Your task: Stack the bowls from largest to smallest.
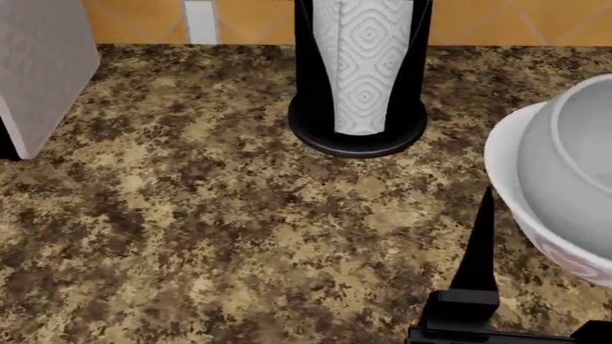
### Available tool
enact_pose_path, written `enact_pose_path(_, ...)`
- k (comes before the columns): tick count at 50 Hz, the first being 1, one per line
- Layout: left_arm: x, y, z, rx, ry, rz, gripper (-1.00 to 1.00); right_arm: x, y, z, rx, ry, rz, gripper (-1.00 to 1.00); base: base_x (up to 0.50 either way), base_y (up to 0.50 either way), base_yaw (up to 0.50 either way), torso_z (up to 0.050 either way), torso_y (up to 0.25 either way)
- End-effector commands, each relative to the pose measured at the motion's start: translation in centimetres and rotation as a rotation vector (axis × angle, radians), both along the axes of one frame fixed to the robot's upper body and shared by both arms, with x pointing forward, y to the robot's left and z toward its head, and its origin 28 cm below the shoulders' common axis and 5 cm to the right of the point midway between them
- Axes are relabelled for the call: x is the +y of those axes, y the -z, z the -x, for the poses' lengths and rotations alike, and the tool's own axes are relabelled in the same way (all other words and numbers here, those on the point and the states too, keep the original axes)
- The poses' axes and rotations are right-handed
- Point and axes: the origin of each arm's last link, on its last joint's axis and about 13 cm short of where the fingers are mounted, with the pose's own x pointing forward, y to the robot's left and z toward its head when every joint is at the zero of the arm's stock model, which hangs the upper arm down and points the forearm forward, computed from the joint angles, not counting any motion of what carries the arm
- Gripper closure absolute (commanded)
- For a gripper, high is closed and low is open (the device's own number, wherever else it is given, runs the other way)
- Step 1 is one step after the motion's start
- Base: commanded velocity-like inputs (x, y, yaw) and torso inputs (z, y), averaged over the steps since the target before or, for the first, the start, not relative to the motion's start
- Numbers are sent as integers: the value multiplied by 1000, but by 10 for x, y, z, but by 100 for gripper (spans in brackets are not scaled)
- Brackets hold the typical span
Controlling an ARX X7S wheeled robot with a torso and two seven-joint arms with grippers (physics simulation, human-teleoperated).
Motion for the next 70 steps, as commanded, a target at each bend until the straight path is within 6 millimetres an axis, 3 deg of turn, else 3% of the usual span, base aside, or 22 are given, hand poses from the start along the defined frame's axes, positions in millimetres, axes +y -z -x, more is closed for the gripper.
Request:
enact_pose_path(1, 2, 0, 1, -21, -2, 2, -100, 3, -3, -1, -37, -39, 2, -100, 1, 500, 0, 0, 0)
enact_pose_path(70, 2, -3, 3, -27, -4, 2, -100, 5, -4, 0, -59, -42, 3, -100, 0, 500, 0, 0, 0)
